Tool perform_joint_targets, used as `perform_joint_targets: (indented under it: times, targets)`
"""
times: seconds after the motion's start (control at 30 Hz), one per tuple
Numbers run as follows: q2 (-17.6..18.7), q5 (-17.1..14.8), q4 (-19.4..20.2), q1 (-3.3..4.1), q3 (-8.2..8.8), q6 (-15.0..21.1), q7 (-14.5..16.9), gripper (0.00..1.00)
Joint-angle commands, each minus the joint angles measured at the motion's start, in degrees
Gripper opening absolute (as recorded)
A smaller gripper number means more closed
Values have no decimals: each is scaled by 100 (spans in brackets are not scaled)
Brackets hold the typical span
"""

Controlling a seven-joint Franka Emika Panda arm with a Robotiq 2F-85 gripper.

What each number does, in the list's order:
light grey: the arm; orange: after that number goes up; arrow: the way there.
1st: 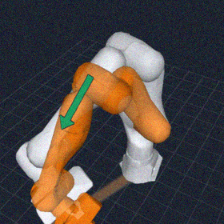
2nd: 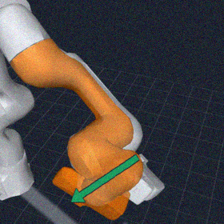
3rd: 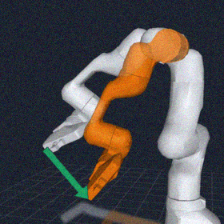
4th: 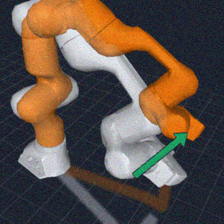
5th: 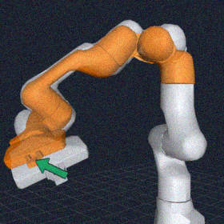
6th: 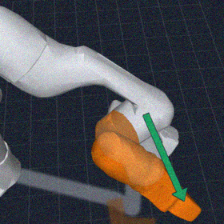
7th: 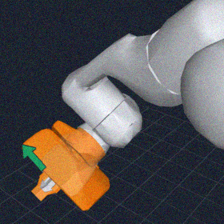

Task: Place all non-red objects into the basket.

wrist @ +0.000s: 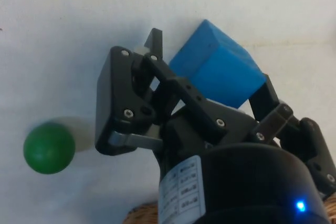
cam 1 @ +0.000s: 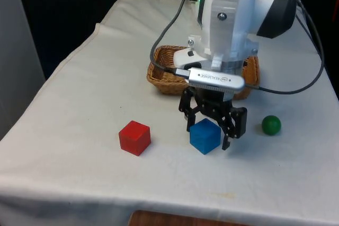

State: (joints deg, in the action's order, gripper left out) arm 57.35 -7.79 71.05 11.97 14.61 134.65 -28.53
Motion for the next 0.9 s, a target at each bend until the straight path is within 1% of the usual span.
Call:
perform_joint_targets:
  times: [0.0,0.03,0.07,0.1,0.13,0.17,0.2,0.3,0.33,0.43,0.47,0.6,0.73,0.77,0.8,0.87]
  targets:
    - [-23,6,6,17,23,-34,-23,100]
    - [-29,6,6,23,29,-34,-23,98]
    - [-29,6,6,23,34,-34,-29,91]
    - [-34,6,11,29,40,-34,-29,81]
    - [-40,6,11,34,46,-34,-29,58]
    - [-17,0,0,17,34,-6,0,40]
    - [-40,6,11,34,52,-34,-29,40]
    - [-40,11,11,40,57,-34,-29,7]
    - [-40,11,11,40,63,-34,-29,0]
    - [-46,6,11,52,74,-40,-29,0]
    - [-23,0,0,34,57,-11,0,0]
    - [-46,6,11,57,86,-40,-34,0]
    - [-183,29,57,69,143,-120,6,0]
    - [-92,11,-6,63,132,-86,0,0]
    - [-252,29,80,74,172,-172,29,0]
    - [-309,29,97,86,195,-223,57,0]
